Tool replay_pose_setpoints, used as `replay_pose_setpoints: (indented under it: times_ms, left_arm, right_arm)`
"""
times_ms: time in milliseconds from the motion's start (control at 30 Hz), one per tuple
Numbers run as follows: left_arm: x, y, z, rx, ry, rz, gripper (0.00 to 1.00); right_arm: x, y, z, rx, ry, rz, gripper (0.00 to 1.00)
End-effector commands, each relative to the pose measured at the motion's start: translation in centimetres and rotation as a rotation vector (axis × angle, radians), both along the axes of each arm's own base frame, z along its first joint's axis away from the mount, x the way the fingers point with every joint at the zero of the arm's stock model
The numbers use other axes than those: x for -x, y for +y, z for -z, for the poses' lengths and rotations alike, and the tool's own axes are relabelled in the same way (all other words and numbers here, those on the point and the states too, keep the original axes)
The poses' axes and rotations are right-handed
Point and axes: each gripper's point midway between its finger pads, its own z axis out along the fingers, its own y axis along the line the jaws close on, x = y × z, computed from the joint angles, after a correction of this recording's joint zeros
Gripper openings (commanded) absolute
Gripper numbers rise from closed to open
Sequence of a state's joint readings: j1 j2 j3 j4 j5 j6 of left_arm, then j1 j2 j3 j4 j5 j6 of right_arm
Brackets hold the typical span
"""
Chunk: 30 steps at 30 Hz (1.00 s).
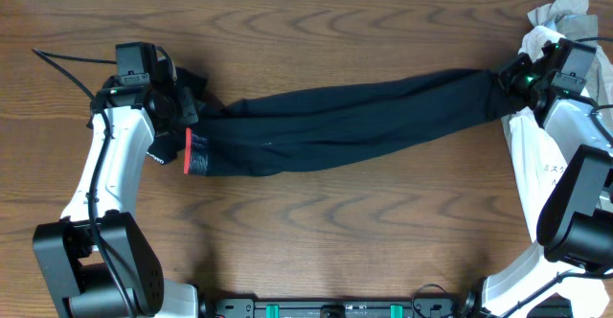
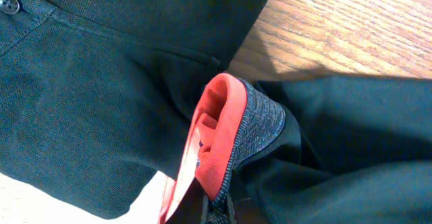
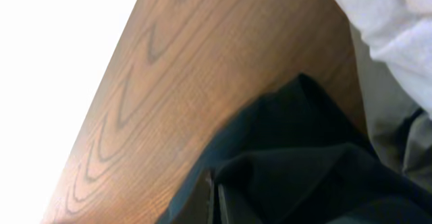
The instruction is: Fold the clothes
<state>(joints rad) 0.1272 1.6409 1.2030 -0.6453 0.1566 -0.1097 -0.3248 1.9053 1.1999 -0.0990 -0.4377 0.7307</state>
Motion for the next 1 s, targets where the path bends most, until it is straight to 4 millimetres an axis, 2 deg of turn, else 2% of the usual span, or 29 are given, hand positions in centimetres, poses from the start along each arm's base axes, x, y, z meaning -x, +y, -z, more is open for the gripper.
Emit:
replay_pose_setpoints:
  times_ms: [0, 167, 300, 333, 400, 433, 467, 533, 600, 700, 900, 967]
  left_arm:
    - [-0.9, 0.7, -0.9, -0.019, -0.025, -0.013, 0.06]
    - [-0.9, 1.7, -0.9, -0.072, -0.025, -0.042, 0.06]
    - [-1.5, 1.8, -1.2, -0.072, -0.05, -0.048, 0.06]
    - [-1.6, 1.8, -1.2, -0.069, -0.054, -0.053, 0.06]
    - [-1.8, 1.8, -1.3, -0.07, -0.062, -0.053, 0.08]
    - [-1.8, 1.8, -1.4, -0.069, -0.066, -0.056, 0.17]
    - [-1.9, 1.8, -1.4, -0.069, -0.067, -0.055, 0.27]
    - [-1.8, 1.8, -1.4, -0.069, -0.065, -0.056, 0.52]
    - [-1.5, 1.8, -1.3, -0.068, -0.051, -0.055, 0.57]
    - [-0.4, 1.6, -1.7, -0.065, -0.02, -0.054, 0.65]
    - [2.3, 1.3, -3.9, -0.072, 0.015, -0.026, 0.67]
    - [3.0, 1.2, -4.7, -0.076, 0.013, -0.018, 0.76]
  right_arm:
    - [-0.8, -0.3, -1.0, -0.002, -0.039, -0.002, 0.01]
    - [-1.4, -0.9, -1.6, 0.007, -0.067, 0.033, 0.02]
    - [-1.7, -1.2, -1.6, 0.013, -0.078, 0.047, 0.03]
    - [-1.8, -1.1, -1.6, 0.013, -0.079, 0.047, 0.05]
    - [-1.7, -1.1, -1.6, 0.013, -0.078, 0.047, 0.17]
    - [-1.7, -1.1, -1.6, 0.014, -0.078, 0.045, 0.32]
    - [-1.7, -1.1, -1.6, 0.016, -0.079, 0.042, 0.41]
    - [-1.7, -1.1, -1.6, 0.025, -0.084, 0.027, 0.5]
    - [-1.5, -0.9, -1.7, 0.041, -0.096, -0.028, 0.58]
    - [-0.2, -0.5, -0.9, 0.037, -0.065, -0.109, 0.64]
    - [3.8, 0.7, 0.1, 0.048, 0.032, -0.297, 0.65]
    - [5.0, 0.7, 0.4, 0.084, 0.082, -0.333, 0.67]
